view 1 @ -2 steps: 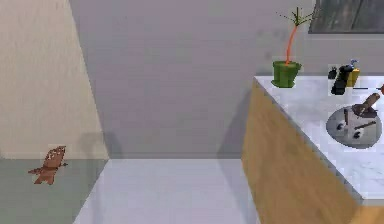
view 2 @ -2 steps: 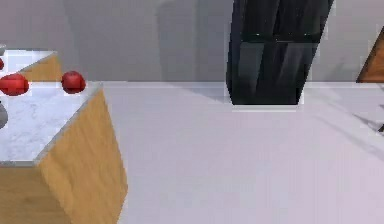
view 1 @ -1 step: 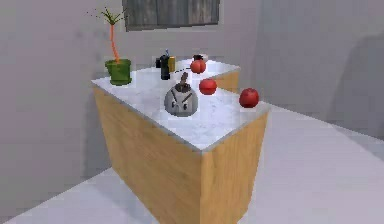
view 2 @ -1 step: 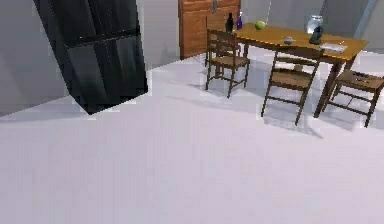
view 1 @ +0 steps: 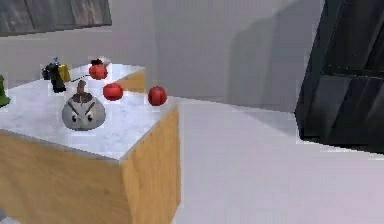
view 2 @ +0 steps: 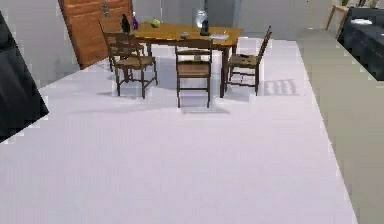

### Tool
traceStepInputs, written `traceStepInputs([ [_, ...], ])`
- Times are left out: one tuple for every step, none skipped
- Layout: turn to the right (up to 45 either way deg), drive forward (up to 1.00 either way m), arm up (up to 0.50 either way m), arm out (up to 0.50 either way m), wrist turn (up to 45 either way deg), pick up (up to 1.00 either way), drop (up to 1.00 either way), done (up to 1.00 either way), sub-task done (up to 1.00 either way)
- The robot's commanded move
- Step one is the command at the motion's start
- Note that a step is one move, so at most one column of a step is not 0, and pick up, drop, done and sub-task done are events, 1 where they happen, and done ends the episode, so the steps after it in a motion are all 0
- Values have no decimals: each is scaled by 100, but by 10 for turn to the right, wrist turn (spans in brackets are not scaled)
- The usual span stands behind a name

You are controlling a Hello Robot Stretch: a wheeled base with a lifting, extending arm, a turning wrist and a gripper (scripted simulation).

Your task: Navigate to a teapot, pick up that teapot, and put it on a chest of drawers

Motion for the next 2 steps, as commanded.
traceStepInputs([
  [0,45,0,0,0,0,0,0,0],
  [-450,0,0,0,0,0,0,0,0],
])
